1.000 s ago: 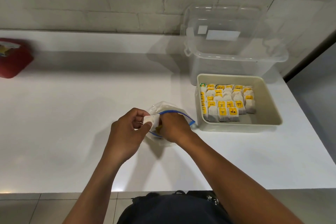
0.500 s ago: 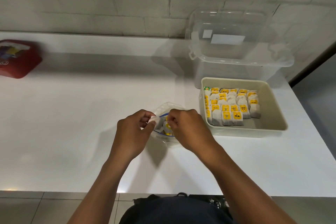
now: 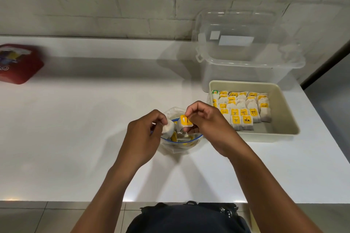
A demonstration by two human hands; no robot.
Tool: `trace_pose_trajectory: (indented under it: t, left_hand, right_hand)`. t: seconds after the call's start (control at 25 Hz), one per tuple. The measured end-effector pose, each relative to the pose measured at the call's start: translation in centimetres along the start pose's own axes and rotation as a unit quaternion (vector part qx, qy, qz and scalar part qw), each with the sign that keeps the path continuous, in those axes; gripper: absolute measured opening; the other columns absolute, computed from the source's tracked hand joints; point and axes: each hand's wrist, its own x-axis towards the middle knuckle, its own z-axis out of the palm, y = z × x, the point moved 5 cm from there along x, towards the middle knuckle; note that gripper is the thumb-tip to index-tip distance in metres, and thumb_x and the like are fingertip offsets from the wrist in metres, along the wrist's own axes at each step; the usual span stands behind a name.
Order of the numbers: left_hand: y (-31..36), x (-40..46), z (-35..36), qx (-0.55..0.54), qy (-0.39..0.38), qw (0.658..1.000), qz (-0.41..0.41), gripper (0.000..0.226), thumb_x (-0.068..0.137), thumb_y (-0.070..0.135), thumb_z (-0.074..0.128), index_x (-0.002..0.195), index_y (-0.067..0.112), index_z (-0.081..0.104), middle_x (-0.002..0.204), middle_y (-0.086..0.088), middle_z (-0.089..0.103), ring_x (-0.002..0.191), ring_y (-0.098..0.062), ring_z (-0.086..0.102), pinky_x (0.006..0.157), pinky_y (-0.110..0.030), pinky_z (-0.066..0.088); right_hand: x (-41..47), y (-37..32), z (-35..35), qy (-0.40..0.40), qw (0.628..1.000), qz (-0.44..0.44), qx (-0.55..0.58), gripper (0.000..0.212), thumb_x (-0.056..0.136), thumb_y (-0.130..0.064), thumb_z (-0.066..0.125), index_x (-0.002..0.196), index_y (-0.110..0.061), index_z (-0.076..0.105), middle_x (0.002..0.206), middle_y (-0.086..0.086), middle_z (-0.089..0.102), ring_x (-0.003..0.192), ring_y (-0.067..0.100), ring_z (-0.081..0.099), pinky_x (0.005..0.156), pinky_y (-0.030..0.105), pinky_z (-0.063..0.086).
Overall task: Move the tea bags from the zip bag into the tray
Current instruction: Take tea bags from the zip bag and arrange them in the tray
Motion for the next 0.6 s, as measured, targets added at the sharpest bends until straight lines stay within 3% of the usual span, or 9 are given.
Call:
trace_pose_trajectory:
  t: [0.16, 0.28, 0.4, 0.48, 0.6]
  left_hand:
    - [0.8, -0.1, 0.2, 0.016, 0.002, 1.000, 0.009, 0.031, 0.092, 0.004, 0.055, 0.083, 0.029, 0.071, 0.079, 0.020, 0.066, 0.073, -0.001, 0.060, 0.062, -0.008, 0.040]
    - [1.8, 0.1, 0.2, 0.014, 0.002, 1.000, 0.004, 0.022, 0.090, 0.012, 0.061, 0.086, 0.032, 0.070, 0.078, 0.020, 0.065, 0.073, 0.002, 0.061, 0.061, -0.007, 0.041]
    - [3.3, 0.6, 0.4, -0.014, 0.009, 1.000, 0.010, 0.021, 0.089, 0.016, 0.066, 0.095, 0.036, 0.062, 0.083, 0.017, 0.068, 0.075, 0.000, 0.064, 0.061, -0.009, 0.044]
    - [4.5, 1.1, 0.9, -0.046, 0.021, 0.999, 0.000, 0.023, 0.088, 0.017, 0.069, 0.098, 0.035, 0.061, 0.082, 0.014, 0.069, 0.072, -0.001, 0.065, 0.060, -0.009, 0.045]
    - [7.1, 2.0, 2.5, -0.051, 0.026, 0.998, 0.001, 0.012, 0.085, 0.023, 0.074, 0.084, 0.032, 0.067, 0.075, 0.014, 0.069, 0.065, -0.002, 0.063, 0.058, -0.012, 0.048]
  right_hand:
    - [-0.6, -0.5, -0.3, -0.003, 0.998, -0.012, -0.064, 0.029, 0.093, 0.003, 0.048, 0.089, -0.013, 0.072, 0.093, 0.010, 0.071, 0.076, 0.018, 0.073, 0.068, 0.024, 0.055]
    - [-0.9, -1.1, -1.4, -0.017, 0.993, -0.036, -0.113, 0.028, 0.086, 0.000, 0.058, 0.092, -0.023, 0.073, 0.084, 0.003, 0.066, 0.073, 0.017, 0.069, 0.074, 0.038, 0.054]
    - [-1.1, -2.0, -3.9, -0.005, 0.988, -0.073, -0.135, 0.037, 0.081, -0.005, 0.067, 0.104, -0.034, 0.068, 0.087, 0.000, 0.065, 0.073, 0.016, 0.064, 0.072, 0.042, 0.052]
    - [-1.1, -2.7, -6.5, 0.022, 0.976, -0.092, -0.194, 0.044, 0.083, -0.006, 0.068, 0.113, -0.037, 0.063, 0.086, -0.002, 0.067, 0.068, 0.009, 0.062, 0.066, 0.032, 0.050]
    - [-1.4, -3.9, -11.3, 0.072, 0.946, -0.113, -0.294, 0.038, 0.084, -0.009, 0.069, 0.111, -0.034, 0.063, 0.082, -0.007, 0.067, 0.063, 0.002, 0.058, 0.065, 0.017, 0.046]
